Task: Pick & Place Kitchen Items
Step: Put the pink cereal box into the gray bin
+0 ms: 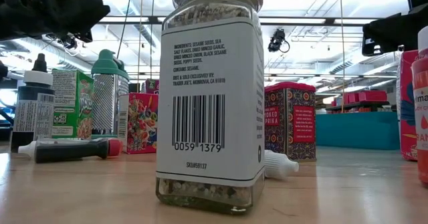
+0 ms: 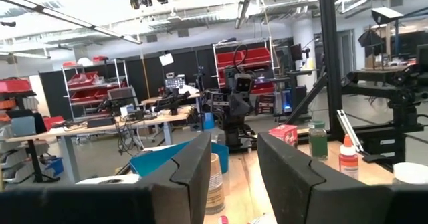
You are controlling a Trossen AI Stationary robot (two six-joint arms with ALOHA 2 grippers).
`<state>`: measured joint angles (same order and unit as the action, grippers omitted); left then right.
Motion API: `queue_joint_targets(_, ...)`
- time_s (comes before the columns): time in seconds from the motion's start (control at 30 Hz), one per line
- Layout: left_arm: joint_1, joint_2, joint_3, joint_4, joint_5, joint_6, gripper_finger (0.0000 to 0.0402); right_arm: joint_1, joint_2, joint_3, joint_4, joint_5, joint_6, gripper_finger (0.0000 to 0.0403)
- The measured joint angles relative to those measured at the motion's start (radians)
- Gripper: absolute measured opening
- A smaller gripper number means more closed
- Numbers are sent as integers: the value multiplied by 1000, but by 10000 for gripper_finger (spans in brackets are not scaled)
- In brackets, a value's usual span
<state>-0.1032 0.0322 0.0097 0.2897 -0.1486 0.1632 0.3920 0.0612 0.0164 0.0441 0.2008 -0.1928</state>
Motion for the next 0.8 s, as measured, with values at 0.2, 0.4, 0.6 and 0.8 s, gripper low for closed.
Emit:
queue_joint_targets(0.2,0,0,0,17,-39,2,130,0,0,0,0,0,0,59)
queue_joint_targets(0.4,0,0,0,17,-42,-81,136,0,0,0,-5,-95,0,59)
queue_joint_targets(0.6,0,46,24,13,-80,-59,180,0,0,0,-6,-96,0,59)
queue_joint_targets(0.8,0,222,111,16,-121,-82,232,0,0,0,31,-32,0,59)
